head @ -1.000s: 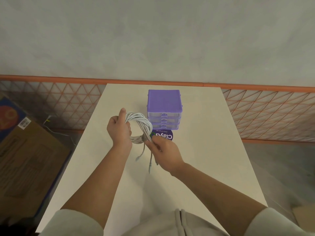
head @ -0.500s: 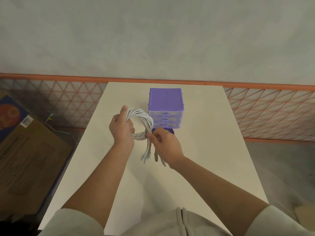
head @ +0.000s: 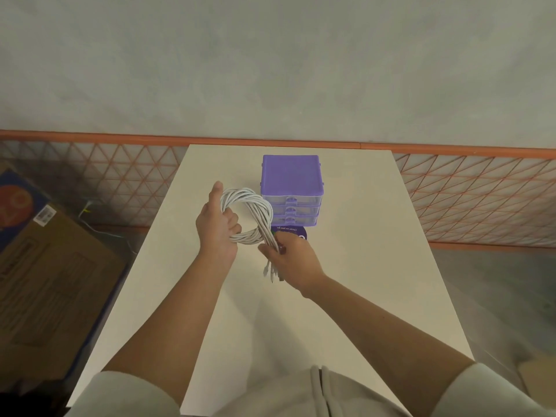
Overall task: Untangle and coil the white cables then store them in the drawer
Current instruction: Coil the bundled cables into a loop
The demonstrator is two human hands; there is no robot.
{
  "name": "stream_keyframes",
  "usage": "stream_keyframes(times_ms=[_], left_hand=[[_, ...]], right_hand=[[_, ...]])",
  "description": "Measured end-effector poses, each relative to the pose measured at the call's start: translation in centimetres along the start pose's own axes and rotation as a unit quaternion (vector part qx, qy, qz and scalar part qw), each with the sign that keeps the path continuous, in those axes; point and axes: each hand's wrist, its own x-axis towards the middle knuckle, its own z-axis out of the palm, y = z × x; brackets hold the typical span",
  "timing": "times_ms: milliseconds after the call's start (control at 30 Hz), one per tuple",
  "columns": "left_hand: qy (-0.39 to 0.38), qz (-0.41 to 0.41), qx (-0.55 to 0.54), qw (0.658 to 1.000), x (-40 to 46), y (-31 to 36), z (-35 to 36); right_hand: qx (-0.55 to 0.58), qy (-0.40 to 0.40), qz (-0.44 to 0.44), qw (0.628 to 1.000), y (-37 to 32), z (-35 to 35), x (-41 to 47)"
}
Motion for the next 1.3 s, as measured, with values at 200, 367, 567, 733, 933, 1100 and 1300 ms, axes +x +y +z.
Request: stream_keyframes(times_ms=[200,367,567,733,933,1100,1300], left_hand=[[0.035,0.048,0.017,0.998,-0.3,0.3,0.6],[0.013,0.032,0.016,0.999,-0.2,-0.1,0.8],[-0.230,-0.095,0.075,0.966,0.6,1.6,-0.5],[-0.286,-0.166,0.100,0.938,0.4,1.4,-1.5],[-0.290,-0.171,0.038,0.941,0.3,-0.3,-2.0],[-0.279,-0.189,0.013,0.941,0.2,-0.7,-1.8],[-0.203,-0.150,0.023,0.967,0.7,-1.0,-1.5]], right_hand=[[0.056,-0.030,0.027,0.998,0.2,0.6,-0.3],[0.074,-0.069,0.054,0.993,0.5,-0.4,0.2],[0.117,-0.038,0.046,0.991,1.1,-2.0,0.9],[0.152,-0.025,0.095,0.983,1.4,-1.4,0.9],[0.123,0.032,0.109,0.986,1.9,-1.2,1.5],[0.070,0.012,0.049,0.996,1.8,-1.8,1.4],[0.032,0.015,0.016,0.999,1.5,-2.0,1.0]])
